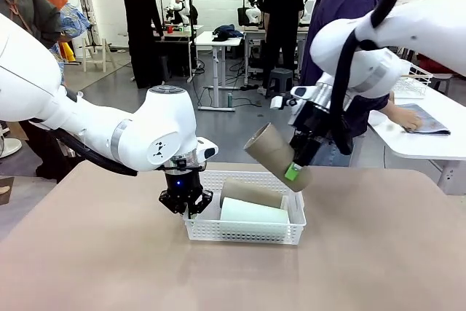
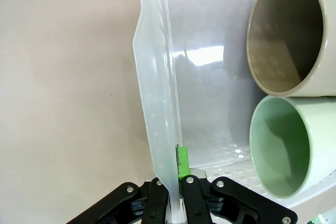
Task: Clean and organize the cups into the basket.
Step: Pick up the Reusable plastic cup from the right side of the table and stack it inside the Organizing basket in the center of the table.
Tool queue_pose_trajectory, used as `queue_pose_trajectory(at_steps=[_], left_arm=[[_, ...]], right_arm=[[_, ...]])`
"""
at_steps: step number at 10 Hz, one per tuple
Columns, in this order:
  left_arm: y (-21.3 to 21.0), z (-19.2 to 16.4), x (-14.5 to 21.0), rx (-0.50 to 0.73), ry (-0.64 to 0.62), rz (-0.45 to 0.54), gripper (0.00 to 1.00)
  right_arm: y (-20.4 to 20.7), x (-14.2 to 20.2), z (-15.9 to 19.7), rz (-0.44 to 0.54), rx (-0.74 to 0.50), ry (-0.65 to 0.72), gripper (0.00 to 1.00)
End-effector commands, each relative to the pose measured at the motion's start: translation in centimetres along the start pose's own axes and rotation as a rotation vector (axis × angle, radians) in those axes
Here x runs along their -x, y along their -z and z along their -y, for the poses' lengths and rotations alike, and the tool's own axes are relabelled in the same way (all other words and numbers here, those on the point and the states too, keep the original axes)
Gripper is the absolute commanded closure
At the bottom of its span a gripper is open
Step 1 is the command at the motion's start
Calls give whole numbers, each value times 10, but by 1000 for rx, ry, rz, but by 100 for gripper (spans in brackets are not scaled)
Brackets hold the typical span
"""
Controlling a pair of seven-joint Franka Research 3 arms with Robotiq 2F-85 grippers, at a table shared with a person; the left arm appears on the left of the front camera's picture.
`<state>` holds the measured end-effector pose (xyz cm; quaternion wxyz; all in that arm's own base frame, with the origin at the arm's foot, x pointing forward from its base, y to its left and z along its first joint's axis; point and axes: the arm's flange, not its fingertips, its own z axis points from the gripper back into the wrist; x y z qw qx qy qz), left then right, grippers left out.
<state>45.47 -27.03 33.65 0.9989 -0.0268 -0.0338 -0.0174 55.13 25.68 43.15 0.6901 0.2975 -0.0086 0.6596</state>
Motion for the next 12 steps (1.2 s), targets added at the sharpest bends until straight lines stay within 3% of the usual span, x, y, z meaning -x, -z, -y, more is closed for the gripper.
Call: queue_pose_trajectory(at_steps=[1, 6, 12], left_arm=[[0, 1, 1, -2, 3, 0, 100], [0, 1, 1, -2, 3, 0, 100], [0, 1, 1, -2, 3, 0, 100]], right_arm=[[-2, -32, 18, -107, -11, 46, 20], [46, -52, 34, -282, 190, 34, 20], [69, -53, 22, -334, 302, -22, 20]])
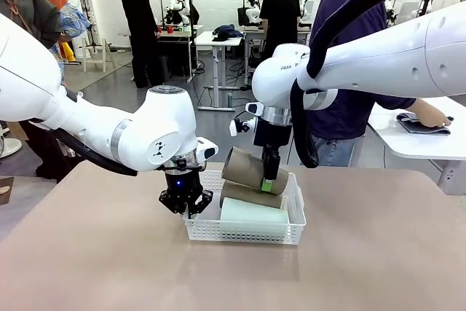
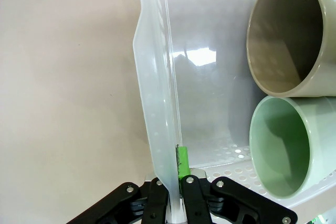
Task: Clean and organize the cups into the basket.
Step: Pick up the Reusable plastic cup from the right side of the table and stack it inside the Organizing basket in the center of the table.
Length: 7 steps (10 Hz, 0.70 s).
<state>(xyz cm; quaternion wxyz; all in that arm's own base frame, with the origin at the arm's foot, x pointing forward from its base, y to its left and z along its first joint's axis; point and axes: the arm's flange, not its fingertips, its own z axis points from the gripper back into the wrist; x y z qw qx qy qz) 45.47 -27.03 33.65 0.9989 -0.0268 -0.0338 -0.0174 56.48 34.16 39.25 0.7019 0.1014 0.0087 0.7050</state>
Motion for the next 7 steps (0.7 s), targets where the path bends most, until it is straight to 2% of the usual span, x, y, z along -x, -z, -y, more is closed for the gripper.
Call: queue_pose_trajectory(at_steps=[1, 7], left_arm=[[0, 1, 1, -2, 3, 0, 100], [0, 1, 1, -2, 3, 0, 100]], right_arm=[[9, 9, -15, -37, 49, 19, 20], [9, 19, -31, -58, 49, 26, 20]])
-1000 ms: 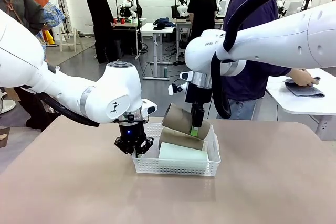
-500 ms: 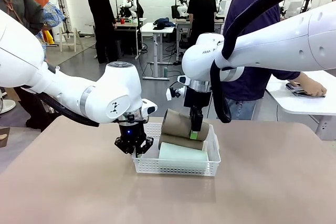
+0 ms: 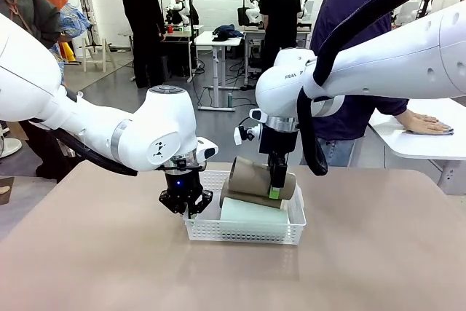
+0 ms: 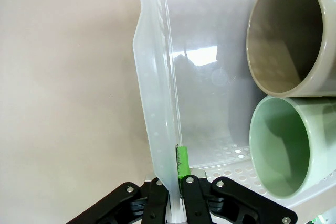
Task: Clean and organize the cups into the basket.
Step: Pick up the Reusable plastic cup from the right side of the table and stack it inside the Organizing basket in the center of the table.
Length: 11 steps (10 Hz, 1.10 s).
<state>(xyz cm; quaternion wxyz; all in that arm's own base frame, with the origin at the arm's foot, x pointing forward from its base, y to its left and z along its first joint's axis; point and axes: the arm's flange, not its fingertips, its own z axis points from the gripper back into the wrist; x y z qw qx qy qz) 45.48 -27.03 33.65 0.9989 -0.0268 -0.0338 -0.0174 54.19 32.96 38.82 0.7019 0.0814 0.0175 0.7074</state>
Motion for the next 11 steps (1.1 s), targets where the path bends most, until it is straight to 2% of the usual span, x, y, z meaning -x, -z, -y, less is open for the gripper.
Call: queue_pose_trajectory(at_steps=[1, 6, 7, 8, 11], left_arm=[[0, 1, 1, -2, 3, 0, 100], [0, 1, 1, -2, 3, 0, 100], [0, 1, 1, -2, 3, 0, 100], [0, 1, 1, -2, 3, 0, 100], [0, 1, 1, -2, 3, 0, 100]], right_arm=[[4, 7, -10, -23, 31, 37, 20], [6, 11, -13, -47, -1, 49, 20], [5, 12, -13, -42, -6, 50, 5], [6, 12, -13, -37, -4, 47, 0], [2, 14, -18, -24, 6, 45, 0]])
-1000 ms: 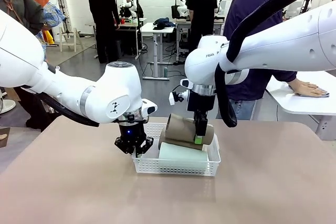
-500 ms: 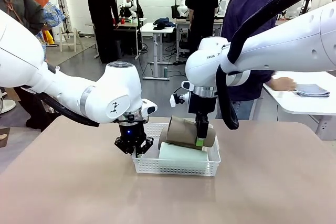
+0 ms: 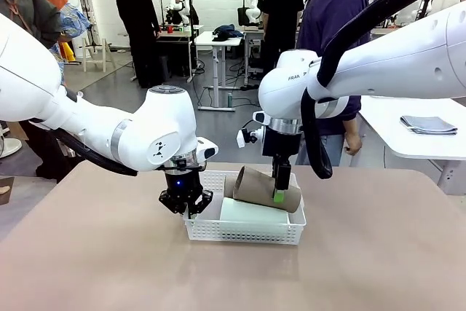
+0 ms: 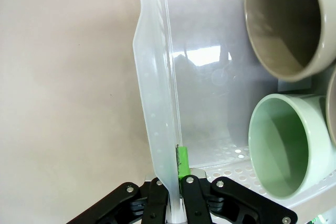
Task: Clean and organize the cups into the basket.
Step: Pick up the Reusable plastic cup from the right side of the table and stack it inside the Organizing basket in the center of the table.
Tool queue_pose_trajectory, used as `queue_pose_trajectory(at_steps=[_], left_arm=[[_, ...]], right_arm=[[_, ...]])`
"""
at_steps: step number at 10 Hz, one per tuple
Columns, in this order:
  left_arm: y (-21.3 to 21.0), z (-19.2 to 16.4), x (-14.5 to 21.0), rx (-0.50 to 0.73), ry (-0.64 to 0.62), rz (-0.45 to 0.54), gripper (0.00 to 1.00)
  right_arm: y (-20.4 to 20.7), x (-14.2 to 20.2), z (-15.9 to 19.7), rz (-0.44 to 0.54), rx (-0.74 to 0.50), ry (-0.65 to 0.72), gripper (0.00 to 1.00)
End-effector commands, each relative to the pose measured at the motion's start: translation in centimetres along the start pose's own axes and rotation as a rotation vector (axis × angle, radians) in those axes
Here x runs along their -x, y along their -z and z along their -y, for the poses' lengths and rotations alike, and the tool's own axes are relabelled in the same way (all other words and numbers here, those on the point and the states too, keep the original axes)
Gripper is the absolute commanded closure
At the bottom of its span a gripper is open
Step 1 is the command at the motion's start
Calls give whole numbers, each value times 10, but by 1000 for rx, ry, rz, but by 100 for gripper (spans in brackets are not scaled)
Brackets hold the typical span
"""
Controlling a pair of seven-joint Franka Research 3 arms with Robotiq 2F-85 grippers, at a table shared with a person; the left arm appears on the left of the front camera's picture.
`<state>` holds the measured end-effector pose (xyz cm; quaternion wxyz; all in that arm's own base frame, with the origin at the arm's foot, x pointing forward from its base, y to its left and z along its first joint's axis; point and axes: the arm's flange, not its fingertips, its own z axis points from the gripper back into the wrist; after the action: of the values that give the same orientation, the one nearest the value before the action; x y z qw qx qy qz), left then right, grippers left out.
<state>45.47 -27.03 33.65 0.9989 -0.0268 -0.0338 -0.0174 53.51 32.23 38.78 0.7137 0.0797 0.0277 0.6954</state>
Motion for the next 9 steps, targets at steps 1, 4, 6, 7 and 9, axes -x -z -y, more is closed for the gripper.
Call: queue_pose_trajectory(at_steps=[1, 4, 6, 7, 9], left_arm=[[0, 1, 1, -2, 3, 0, 100], [0, 1, 1, -2, 3, 0, 100], [0, 1, 1, -2, 3, 0, 100], [0, 1, 1, -2, 3, 0, 100], [0, 1, 1, -2, 3, 0, 100]], right_arm=[[0, 8, -13, -1, 20, 7, 0], [-21, 24, -29, 77, 65, -30, 0], [-57, 71, -51, 267, 107, -74, 0], [-76, 111, -61, 405, 106, -103, 0], [-96, 189, -76, 611, 95, -166, 0]])
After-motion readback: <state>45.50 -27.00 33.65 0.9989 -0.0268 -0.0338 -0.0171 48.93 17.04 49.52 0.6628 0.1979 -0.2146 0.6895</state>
